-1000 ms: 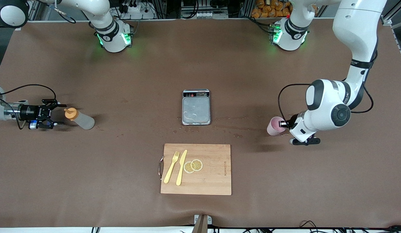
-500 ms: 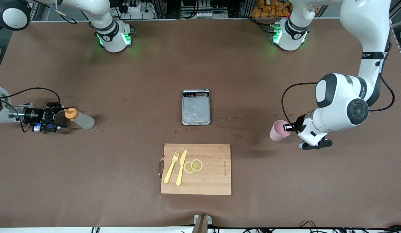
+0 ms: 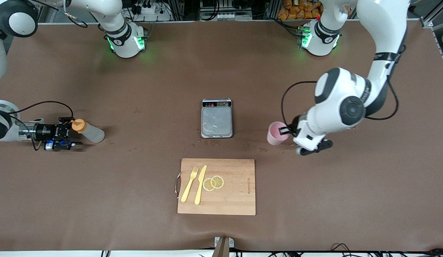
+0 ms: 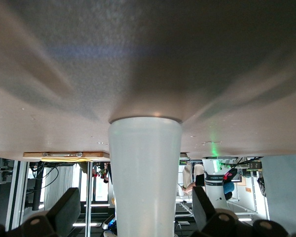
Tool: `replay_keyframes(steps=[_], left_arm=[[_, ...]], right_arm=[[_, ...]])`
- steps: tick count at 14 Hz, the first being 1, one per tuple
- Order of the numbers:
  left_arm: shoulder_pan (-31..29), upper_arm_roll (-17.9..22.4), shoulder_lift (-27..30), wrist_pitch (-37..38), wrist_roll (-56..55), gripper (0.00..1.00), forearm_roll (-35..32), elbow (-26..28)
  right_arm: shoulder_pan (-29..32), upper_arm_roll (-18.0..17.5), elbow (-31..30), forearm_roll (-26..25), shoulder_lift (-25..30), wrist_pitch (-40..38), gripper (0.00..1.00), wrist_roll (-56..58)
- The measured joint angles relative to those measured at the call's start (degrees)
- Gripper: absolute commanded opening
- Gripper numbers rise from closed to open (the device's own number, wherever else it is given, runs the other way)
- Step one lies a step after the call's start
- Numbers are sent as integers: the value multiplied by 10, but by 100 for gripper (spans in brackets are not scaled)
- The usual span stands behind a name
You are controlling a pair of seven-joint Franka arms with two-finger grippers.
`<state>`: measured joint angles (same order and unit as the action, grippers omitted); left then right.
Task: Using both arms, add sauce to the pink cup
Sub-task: 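Lift the pink cup with the left gripper and carry it to the scale, then lower the pink cup onto the metal scale and open the left gripper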
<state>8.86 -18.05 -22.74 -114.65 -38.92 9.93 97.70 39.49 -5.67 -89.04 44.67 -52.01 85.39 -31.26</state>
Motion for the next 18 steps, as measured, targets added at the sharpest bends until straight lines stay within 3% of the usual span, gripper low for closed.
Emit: replay_keyframes(steps=[5, 11, 16, 18], left_arm=[[91, -3, -32, 0, -123, 0, 0, -43], [149, -3, -102, -3, -133, 0, 0, -87], [191, -4, -152, -20, -134, 0, 0, -112], [198, -3, -161, -36, -134, 0, 0, -115]], right_arm=[[-13, 0, 0, 1, -5, 0, 100, 0], [-28, -1, 0, 2, -9, 0, 100, 0], [-32, -1, 0, 2, -9, -4, 54, 0], [-32, -1, -1, 2, -9, -6, 50, 0]])
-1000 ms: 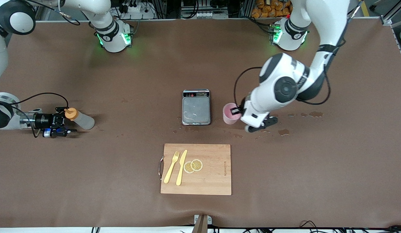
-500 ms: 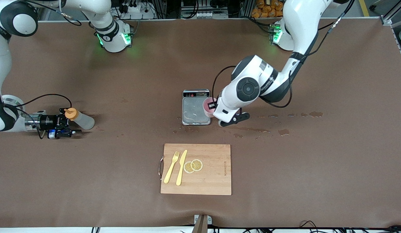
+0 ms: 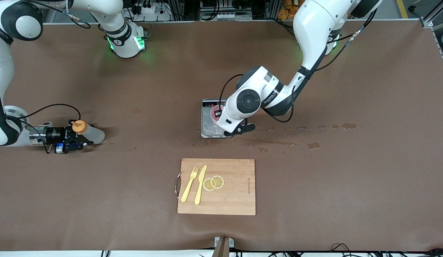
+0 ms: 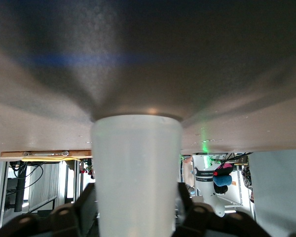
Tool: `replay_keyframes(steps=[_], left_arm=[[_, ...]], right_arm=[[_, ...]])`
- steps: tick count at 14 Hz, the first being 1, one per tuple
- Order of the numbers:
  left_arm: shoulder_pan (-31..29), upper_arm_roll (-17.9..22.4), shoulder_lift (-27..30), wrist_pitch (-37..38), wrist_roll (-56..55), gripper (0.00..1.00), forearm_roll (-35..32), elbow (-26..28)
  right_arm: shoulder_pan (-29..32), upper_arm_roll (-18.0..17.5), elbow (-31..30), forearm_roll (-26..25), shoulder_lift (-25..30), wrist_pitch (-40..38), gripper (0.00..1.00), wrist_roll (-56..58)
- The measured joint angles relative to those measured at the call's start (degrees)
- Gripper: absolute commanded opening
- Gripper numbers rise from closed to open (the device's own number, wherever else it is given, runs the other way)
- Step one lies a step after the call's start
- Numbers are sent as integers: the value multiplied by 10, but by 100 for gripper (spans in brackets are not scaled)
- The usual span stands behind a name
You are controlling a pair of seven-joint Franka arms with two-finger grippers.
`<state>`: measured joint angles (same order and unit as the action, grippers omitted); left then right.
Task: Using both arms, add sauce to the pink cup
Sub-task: 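Lower the pink cup onto the metal scale and open the left gripper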
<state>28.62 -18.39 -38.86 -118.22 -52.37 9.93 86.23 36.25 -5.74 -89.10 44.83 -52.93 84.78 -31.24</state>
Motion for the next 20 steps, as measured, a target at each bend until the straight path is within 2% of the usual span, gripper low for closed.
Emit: replay_keyframes(steps=[8, 9, 10, 11, 17, 20], left_arm=[[9, 1, -16, -29, -1, 0, 0, -2], [9, 1, -18, -32, -1, 36, 0, -2], [9, 2, -19, -34, -1, 88, 0, -2], [9, 2, -19, -34, -4, 100, 0, -3], [11, 4, -16, -39, -8, 100, 0, -25], [5, 7, 5, -30, -8, 100, 0, -38]], right_arm=[[-7, 0, 1, 0, 0, -2, 50, -2], [-10, 0, 4, 0, 0, -2, 50, -8], [-13, 0, 7, 0, 1, -2, 48, -12], [-18, 0, 12, -1, 2, -2, 47, -17], [-31, 0, 26, -9, 19, -2, 48, -41], [-32, -1, 35, -22, 28, -4, 49, -64]])
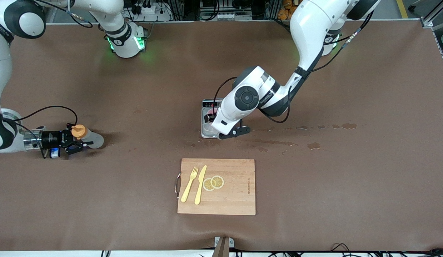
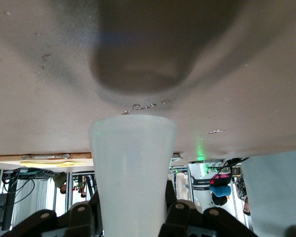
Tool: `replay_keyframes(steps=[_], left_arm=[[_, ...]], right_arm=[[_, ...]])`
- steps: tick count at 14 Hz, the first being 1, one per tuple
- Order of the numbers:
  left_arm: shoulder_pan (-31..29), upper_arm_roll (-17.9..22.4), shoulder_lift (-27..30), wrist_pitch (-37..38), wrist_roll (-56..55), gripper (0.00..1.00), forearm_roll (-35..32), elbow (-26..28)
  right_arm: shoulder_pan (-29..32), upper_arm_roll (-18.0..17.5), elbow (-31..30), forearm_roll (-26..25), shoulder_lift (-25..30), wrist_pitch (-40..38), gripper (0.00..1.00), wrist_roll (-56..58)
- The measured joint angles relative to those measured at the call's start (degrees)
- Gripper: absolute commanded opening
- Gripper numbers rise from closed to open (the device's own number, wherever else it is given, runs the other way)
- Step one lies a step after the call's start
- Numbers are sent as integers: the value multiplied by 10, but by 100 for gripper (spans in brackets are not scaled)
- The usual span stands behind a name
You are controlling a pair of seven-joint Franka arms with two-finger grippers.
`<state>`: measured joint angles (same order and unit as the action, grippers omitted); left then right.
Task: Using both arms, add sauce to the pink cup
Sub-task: 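Lower the pink cup onto the metal scale and open the left gripper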
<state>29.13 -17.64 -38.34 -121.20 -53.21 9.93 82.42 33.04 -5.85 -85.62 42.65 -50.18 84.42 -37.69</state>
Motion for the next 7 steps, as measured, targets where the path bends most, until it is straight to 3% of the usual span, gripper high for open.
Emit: replay_keyframes(steps=[4, 7], left_arm=[[-51, 2, 69, 88, 18, 100, 0, -3], [-92, 4, 109, 109, 43, 100, -7, -2]], right_arm=[[-19, -3, 10, -7, 34, -10, 49, -55], [-50, -3, 11, -30, 72, -9, 49, -98]])
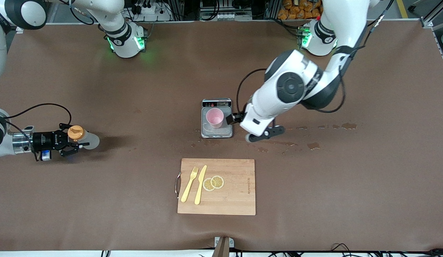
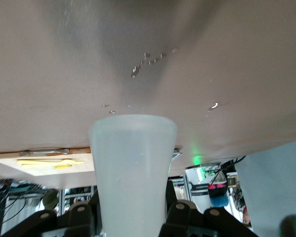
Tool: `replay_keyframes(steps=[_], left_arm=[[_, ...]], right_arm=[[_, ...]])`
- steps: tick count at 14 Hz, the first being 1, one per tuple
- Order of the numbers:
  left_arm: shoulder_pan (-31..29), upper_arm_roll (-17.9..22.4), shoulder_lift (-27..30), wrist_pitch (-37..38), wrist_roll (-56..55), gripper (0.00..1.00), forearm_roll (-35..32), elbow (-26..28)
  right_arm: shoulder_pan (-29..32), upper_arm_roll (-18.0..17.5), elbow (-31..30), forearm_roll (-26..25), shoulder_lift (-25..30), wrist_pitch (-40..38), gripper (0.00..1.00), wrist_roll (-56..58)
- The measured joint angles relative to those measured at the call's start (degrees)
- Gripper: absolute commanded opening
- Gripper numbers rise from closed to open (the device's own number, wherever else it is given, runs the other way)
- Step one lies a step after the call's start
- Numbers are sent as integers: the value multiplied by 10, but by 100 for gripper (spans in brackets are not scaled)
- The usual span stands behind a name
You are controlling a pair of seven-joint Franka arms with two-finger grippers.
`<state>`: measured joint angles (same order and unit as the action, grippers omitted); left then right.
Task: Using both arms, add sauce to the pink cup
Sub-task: 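Lower the pink cup onto the metal scale and open the left gripper, then withdraw the left gripper while the right gripper carries the bottle toward the scale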
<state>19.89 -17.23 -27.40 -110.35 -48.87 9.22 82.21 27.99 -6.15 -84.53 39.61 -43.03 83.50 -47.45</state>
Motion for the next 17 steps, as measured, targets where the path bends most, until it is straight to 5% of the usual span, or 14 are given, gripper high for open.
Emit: replay_keyframes(steps=[9, 17], left_arm=[[-139, 5, 80, 80, 226, 100, -61, 13], [-152, 97, 217, 129, 415, 100, -64, 109]], right_arm=[[-137, 0, 2, -108, 125, 38, 49, -204], [-254, -1, 26, -196, 146, 46, 48, -385]])
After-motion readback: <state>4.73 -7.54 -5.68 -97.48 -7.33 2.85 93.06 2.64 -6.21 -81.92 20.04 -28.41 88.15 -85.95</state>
